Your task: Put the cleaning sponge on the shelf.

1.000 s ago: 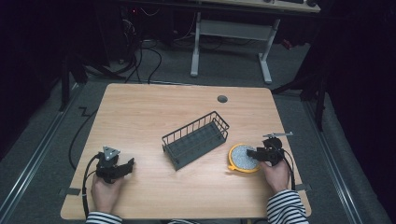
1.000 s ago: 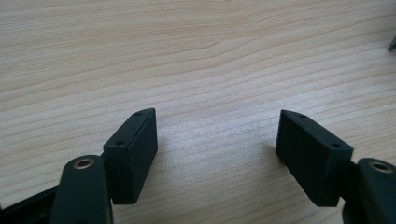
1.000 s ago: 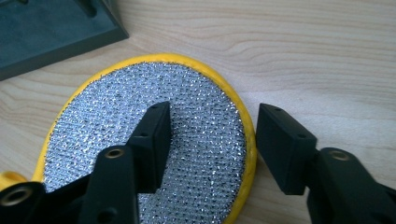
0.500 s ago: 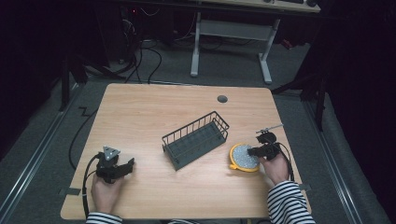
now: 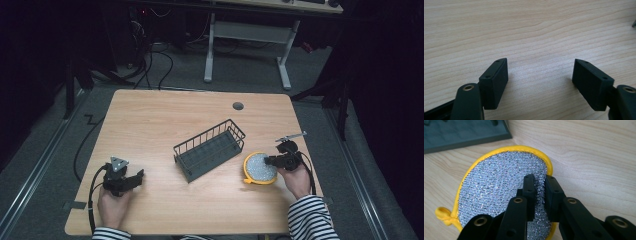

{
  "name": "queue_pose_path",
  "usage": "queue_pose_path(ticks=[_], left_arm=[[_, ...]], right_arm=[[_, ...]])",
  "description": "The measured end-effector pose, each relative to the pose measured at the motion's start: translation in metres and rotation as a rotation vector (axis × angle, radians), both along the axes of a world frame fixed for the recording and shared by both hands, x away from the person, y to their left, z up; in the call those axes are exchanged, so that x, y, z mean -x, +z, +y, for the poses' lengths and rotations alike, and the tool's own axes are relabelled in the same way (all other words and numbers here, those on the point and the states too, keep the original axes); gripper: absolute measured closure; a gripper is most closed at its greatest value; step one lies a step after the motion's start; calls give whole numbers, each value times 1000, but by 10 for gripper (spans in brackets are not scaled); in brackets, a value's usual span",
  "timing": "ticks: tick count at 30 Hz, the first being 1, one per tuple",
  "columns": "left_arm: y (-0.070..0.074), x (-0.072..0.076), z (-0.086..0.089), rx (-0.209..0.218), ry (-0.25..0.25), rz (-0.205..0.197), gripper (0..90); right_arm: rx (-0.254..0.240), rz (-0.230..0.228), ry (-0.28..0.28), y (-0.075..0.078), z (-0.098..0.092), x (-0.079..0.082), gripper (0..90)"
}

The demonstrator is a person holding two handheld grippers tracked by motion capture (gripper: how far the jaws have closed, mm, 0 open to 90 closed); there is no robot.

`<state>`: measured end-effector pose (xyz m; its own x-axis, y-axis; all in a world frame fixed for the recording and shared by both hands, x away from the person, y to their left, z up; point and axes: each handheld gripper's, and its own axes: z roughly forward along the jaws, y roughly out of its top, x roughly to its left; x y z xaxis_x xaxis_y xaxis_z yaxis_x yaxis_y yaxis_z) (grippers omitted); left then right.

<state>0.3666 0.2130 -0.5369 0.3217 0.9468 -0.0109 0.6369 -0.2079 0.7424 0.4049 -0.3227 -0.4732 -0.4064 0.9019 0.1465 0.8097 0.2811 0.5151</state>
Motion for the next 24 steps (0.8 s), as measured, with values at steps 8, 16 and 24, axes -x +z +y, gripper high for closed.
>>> queue_pose_path(ticks=[8, 16, 24], left_arm=[[0, 0, 0, -1, 0, 0, 291], [0, 0, 0, -1, -2, 1, 289], [0, 0, 0, -1, -2, 1, 289]], right_arm=[[6, -70, 24, 25, 2, 6, 806], [-4, -121, 34, 40, 4, 7, 808], [-40, -151, 49, 56, 6, 3, 807]])
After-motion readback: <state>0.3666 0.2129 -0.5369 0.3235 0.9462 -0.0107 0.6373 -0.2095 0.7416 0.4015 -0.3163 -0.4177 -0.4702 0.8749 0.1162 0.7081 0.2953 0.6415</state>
